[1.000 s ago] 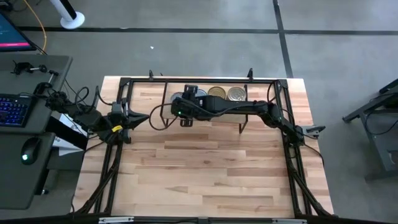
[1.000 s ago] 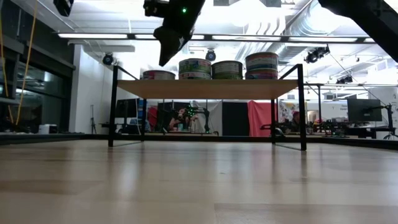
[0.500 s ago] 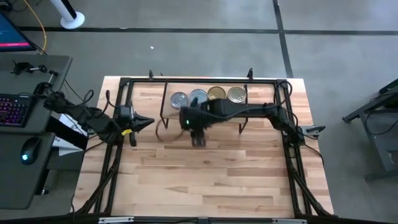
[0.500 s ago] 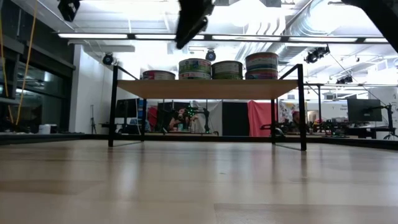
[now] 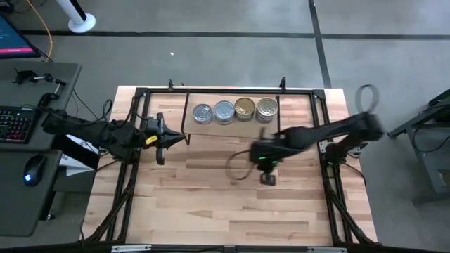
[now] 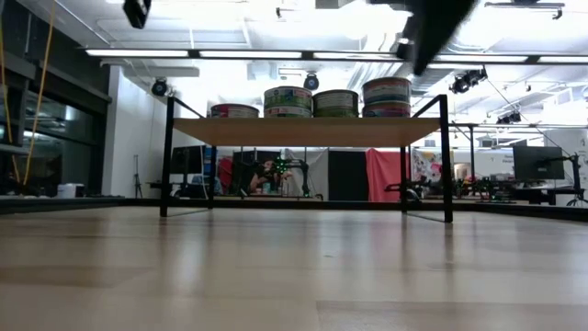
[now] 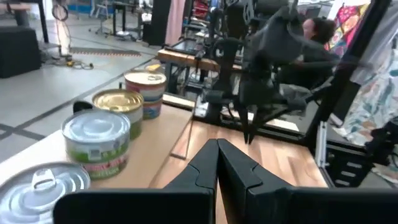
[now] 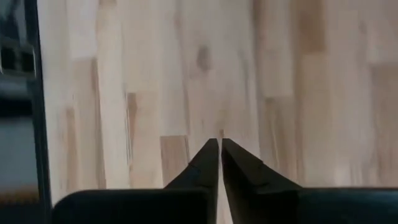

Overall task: Stack canned seafood by type on shelf
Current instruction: Return to Home Position

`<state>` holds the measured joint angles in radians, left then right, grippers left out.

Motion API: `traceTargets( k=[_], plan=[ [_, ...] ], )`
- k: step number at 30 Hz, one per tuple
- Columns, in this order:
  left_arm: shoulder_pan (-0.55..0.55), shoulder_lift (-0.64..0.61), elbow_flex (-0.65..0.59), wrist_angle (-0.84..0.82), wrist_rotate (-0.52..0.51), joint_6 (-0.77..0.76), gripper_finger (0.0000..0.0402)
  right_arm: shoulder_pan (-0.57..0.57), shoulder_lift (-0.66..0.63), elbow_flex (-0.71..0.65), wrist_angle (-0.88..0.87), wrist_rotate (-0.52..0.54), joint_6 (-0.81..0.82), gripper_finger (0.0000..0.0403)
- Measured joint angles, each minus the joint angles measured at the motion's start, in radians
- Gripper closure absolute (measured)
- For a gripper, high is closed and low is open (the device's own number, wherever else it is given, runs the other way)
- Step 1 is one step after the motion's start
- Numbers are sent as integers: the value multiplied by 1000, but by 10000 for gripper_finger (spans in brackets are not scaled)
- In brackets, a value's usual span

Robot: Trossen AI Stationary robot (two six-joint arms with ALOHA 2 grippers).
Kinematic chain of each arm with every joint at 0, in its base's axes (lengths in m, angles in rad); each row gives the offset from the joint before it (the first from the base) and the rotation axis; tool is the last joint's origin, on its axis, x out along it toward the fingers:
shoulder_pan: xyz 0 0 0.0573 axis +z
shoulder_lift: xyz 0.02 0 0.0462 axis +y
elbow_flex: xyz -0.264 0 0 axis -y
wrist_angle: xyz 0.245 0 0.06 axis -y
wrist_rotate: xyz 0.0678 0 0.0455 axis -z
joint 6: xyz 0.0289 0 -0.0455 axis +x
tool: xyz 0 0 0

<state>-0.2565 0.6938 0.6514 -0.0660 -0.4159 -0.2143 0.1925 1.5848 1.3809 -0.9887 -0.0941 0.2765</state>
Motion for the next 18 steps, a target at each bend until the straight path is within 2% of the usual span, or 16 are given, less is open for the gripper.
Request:
traceTargets(
  k=[3, 7, 12, 18],
  plan=[
    [78, 22, -44, 144, 93, 36, 402, 12, -204, -216, 151, 57, 172, 400],
    [217, 31, -172, 368, 285, -1, 402, 11, -368, -379, 317, 79, 329, 398],
    [322, -86, -290, 394, 363, -101, 402, 11, -443, -422, 343, 79, 338, 401],
    [318, -246, -421, 320, 336, -172, 402, 11, -448, -395, 311, 79, 350, 402]
  ],
)
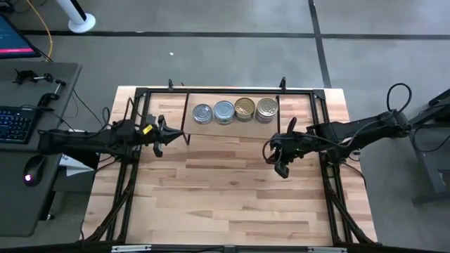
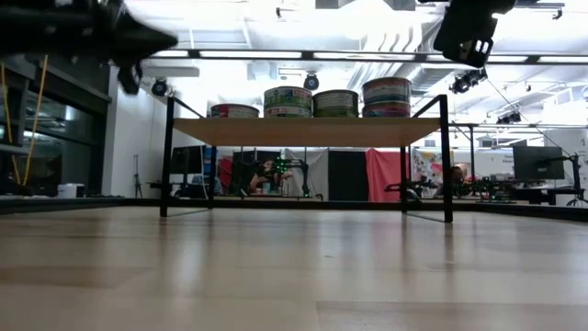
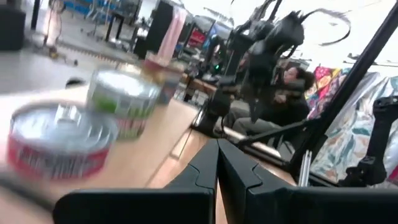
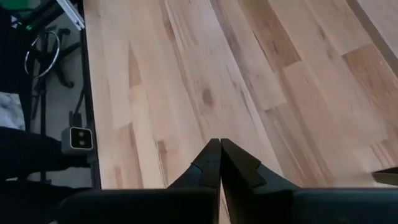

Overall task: Stack canned seafood by type on shelf
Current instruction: Return to Home Position

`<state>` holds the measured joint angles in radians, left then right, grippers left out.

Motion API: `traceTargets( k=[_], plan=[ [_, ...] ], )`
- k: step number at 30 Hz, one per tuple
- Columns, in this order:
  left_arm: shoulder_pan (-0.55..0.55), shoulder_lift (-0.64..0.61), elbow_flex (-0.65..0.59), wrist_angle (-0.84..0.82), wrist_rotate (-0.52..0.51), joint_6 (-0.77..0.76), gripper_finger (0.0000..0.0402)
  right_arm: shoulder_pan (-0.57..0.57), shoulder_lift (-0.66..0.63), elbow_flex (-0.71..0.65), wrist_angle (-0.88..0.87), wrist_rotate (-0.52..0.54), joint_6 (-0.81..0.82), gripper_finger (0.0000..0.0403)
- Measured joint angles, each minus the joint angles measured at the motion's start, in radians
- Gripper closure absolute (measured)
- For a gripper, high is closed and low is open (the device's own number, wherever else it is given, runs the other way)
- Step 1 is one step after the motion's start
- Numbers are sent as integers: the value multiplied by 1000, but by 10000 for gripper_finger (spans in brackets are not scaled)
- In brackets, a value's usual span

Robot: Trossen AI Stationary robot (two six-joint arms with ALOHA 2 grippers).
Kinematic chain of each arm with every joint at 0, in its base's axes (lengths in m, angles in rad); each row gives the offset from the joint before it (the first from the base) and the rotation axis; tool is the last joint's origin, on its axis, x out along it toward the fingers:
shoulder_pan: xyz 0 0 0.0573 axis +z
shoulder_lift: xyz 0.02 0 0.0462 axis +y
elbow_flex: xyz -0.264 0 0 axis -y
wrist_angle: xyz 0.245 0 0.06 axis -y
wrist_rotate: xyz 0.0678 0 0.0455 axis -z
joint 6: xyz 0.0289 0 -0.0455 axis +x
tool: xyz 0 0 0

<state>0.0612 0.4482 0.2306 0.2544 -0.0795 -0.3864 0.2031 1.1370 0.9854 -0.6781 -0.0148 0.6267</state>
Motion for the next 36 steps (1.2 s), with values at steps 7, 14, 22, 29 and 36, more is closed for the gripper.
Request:
traceTargets(
  k=[7, 14, 22, 29, 36],
  plan=[
    [-42, -98, -146, 52, -45, -80, 402, 0, 0, -2, -8, -17, 24, 403],
    [-55, -135, -207, 58, -45, -84, 402, 3, 0, -3, -41, -19, 95, 403],
    [-55, -156, -220, 0, -29, -130, 402, 22, -93, -40, -129, -19, 126, 403],
    [-55, -157, -220, -27, -27, -216, 401, -14, -359, -346, 178, -25, 47, 403],
    [-56, -157, -220, -62, 105, -355, 401, -168, -547, -654, 628, -133, -210, 403]
  ],
)
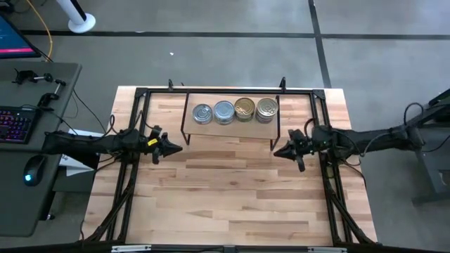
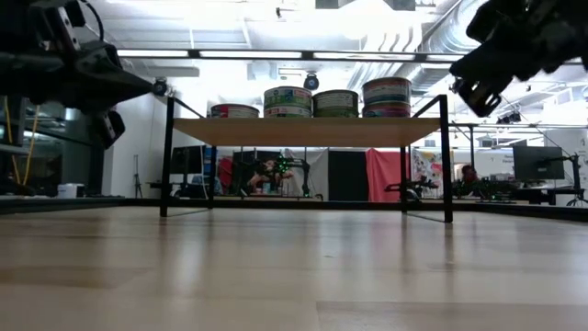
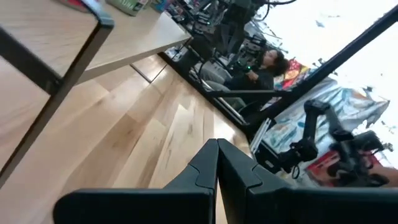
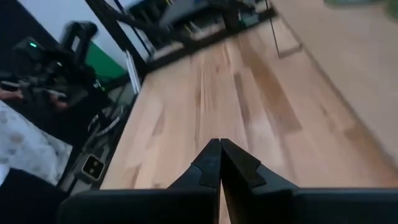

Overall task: Stack canned seafood by type on shelf
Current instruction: Return to Home Position

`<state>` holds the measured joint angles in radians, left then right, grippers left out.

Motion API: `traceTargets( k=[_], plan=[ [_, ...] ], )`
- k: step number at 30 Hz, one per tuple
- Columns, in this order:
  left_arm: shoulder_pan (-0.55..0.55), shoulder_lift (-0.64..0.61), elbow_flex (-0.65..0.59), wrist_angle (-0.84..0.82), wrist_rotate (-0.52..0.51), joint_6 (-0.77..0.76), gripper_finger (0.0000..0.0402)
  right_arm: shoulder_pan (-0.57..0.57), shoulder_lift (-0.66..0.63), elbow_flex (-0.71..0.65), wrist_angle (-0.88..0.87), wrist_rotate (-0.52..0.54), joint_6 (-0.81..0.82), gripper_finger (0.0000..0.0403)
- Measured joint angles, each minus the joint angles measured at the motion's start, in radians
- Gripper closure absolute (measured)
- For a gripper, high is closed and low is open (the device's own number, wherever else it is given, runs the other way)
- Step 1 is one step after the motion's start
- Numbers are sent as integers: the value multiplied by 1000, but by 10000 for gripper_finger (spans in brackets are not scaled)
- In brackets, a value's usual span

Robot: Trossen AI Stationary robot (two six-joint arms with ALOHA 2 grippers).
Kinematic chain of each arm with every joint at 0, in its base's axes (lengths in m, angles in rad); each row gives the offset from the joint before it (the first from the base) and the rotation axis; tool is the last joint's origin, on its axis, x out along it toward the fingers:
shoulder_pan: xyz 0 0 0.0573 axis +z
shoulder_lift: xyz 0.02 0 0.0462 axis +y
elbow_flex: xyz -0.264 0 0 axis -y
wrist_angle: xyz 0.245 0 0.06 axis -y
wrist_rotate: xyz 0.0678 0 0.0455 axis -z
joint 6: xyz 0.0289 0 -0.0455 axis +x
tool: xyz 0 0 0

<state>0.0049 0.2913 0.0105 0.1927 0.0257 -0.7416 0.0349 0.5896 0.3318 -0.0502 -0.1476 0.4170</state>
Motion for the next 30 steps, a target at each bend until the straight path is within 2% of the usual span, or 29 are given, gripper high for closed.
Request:
traceTargets(
  k=[4, 7, 15, 18, 22, 25, 30],
  plan=[
    [0, 0, 0, -7, -1, -15, 401, -99, -60, -98, 135, -103, -95, 403],
    [0, 1, 0, -13, -2, -15, 401, -146, -101, -146, 153, -160, -157, 403],
    [1, 2, 0, -14, -4, -15, 401, -180, -205, -320, 252, -169, -120, 403],
    [1, 2, 0, -14, -4, -15, 401, -179, -216, -321, 209, -133, -132, 403],
    [1, 2, 0, -15, -5, -15, 401, -179, -210, -321, 96, 11, -186, 403],
    [1, 2, 0, -15, -5, -15, 401, -179, -207, -319, 67, 78, -190, 403],
    [1, -21, 1, -64, -7, -15, 401, -179, -203, -319, 61, 103, -190, 403]
  ],
)
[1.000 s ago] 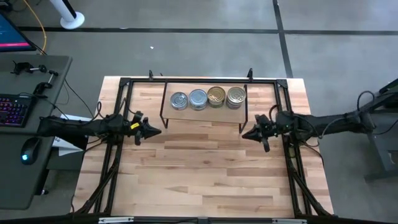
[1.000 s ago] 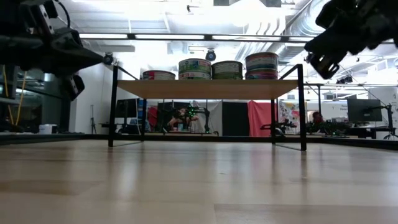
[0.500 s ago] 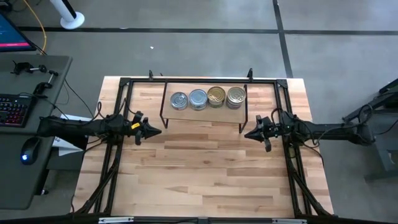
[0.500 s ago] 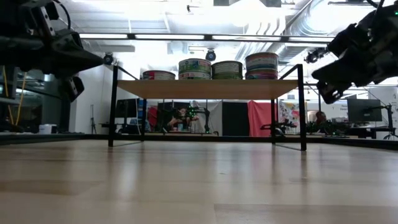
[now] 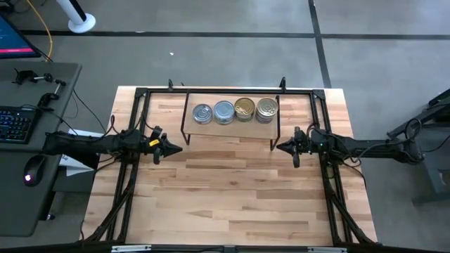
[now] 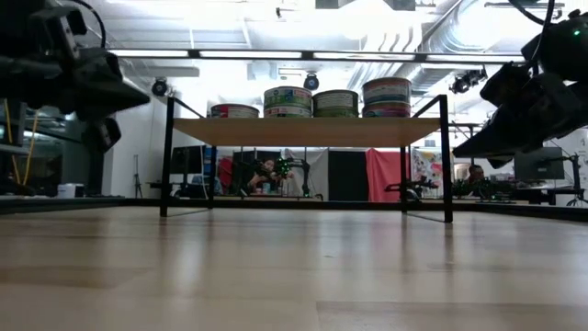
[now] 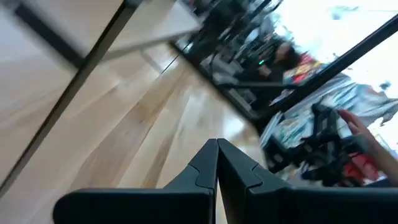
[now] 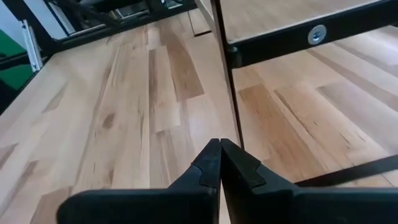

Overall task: Stack canned seafood by type on shelf
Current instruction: Return to Home Position

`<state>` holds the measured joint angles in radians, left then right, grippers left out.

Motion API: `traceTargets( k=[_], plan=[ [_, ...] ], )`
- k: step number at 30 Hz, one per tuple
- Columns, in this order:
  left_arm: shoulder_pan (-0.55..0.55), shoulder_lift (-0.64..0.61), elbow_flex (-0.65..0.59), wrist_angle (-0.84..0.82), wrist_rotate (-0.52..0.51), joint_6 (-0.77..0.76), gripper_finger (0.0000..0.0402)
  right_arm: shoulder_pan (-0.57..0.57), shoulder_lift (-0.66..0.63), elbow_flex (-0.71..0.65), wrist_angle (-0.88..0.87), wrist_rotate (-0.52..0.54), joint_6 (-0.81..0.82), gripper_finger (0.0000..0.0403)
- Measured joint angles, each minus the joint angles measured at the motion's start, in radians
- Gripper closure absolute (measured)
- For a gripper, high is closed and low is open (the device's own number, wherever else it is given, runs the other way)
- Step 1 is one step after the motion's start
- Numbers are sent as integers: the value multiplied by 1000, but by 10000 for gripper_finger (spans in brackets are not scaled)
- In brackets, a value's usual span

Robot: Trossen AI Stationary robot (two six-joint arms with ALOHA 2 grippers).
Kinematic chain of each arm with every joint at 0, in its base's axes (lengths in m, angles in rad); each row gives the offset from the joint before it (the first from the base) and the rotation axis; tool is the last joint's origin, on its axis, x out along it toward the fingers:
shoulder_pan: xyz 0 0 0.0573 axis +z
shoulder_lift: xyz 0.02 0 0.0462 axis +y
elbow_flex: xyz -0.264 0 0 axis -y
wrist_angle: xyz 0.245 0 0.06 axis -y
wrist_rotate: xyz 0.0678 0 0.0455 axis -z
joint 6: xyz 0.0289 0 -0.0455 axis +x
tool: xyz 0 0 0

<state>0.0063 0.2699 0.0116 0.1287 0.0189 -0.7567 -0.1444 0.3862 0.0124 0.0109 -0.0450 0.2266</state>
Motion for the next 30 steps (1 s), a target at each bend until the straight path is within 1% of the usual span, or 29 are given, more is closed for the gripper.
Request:
traceTargets(
  k=[2, 4, 8, 12, 13, 17, 23, 30],
  plan=[
    [0, -48, 0, -94, -1, 0, 401, 0, -3, 0, -2, 1, 0, 403],
    [0, -89, 3, -121, -14, 3, 401, 21, -41, 0, -7, 19, 0, 403],
    [2, -166, 3, -128, -29, 0, 402, 58, -179, 0, -6, 20, 0, 403],
    [2, -241, 3, -129, -29, 0, 402, 92, -360, 0, -5, 19, 0, 403],
    [2, -262, 3, -128, -29, 0, 402, 97, -389, 0, -1, 19, 0, 403],
    [2, -267, 2, -124, -31, 1, 401, 119, -386, -2, 94, 16, 0, 402],
    [2, -267, 2, -125, -27, 0, 402, 170, -386, -2, 74, 11, 0, 402],
    [2, -267, 2, -124, -27, 0, 402, 185, -386, -3, 42, 11, 0, 402]
  ],
)
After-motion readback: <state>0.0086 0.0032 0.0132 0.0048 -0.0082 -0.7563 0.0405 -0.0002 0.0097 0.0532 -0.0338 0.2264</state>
